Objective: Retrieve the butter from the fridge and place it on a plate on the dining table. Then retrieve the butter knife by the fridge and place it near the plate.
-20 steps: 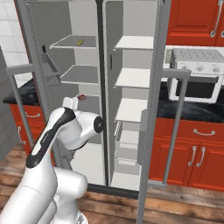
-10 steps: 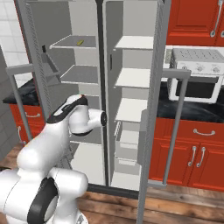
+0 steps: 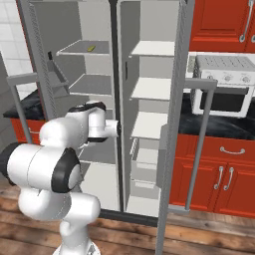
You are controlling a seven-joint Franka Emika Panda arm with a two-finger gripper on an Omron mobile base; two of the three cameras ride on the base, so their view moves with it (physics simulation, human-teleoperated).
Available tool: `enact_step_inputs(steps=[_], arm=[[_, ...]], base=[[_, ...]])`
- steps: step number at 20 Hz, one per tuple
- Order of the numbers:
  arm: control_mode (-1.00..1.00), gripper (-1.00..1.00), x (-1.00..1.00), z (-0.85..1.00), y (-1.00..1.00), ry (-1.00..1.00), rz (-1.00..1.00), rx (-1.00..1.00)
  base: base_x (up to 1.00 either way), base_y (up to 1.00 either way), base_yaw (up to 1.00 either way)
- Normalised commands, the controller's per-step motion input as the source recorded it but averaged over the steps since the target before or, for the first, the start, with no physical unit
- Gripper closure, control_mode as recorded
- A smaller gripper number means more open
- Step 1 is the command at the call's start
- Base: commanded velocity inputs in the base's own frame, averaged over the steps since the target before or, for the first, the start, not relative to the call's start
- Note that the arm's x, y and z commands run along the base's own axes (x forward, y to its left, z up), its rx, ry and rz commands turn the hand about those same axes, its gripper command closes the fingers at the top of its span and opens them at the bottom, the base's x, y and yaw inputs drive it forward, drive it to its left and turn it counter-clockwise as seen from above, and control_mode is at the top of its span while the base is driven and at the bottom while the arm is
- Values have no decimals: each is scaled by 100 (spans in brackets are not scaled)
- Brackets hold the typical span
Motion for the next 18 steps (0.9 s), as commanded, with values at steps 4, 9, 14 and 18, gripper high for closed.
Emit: enact_step_inputs(steps=[4, 9, 14, 18], arm=[[-100, -100, 11, -3, 47, 1, 3, 0], [-100, -100, -2, -6, 50, 0, 2, 0], [-100, -100, -32, 0, 60, 0, 2, -1], [-100, -100, -47, 0, 66, 0, 1, -1]], base=[[0, 0, 0], [0, 0, 0], [0, 0, 0], [0, 0, 0]])
